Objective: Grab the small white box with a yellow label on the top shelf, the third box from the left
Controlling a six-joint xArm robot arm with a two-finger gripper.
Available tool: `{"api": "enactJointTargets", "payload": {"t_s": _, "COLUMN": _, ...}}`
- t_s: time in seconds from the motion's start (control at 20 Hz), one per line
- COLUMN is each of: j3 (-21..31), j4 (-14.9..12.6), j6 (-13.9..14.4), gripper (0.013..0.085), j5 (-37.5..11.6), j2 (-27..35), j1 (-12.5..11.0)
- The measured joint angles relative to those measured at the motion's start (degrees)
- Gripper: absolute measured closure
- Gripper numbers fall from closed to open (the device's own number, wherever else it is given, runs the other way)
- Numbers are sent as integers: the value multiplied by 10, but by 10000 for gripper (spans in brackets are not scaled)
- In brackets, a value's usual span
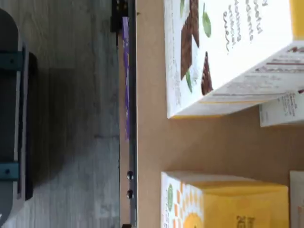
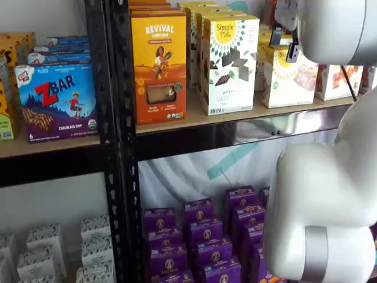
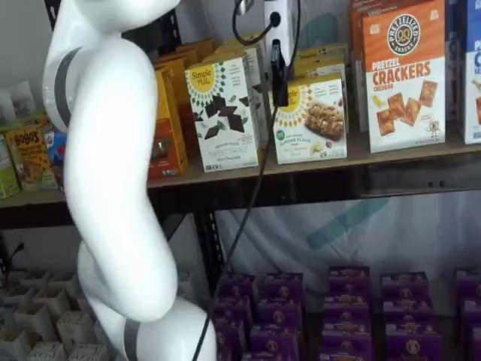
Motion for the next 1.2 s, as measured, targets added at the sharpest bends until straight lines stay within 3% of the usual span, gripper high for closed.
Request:
{"api": "enactJointTargets", "payload": {"t_s": 0.2, "j3": -16, "j4": -43, "j6": 11, "gripper": 130, "j5": 16, "j2": 15, "j1": 19}}
{"api": "enactJointTargets", "payload": {"t_s": 0.4, "j3": -21, "j4": -63, "j6": 17, "gripper": 130, "j5": 22, "j2": 23, "j1": 28}}
{"api": "enactJointTargets", "payload": {"t_s": 1.0, "j3": -1, "j4": -82, "j6": 23, "gripper": 130, "j5": 3, "j2": 22, "j1": 37}}
{"api": "enactJointTargets", "payload": {"t_s": 1.15, "j3": 1, "j4": -79, "j6": 23, "gripper": 250, "j5": 0, "j2": 21, "j1": 37}}
{"api": "enactJointTargets", "payload": {"t_s": 1.2, "j3": 2, "j4": -79, "j6": 23, "gripper": 250, "j5": -1, "j2": 21, "j1": 37}}
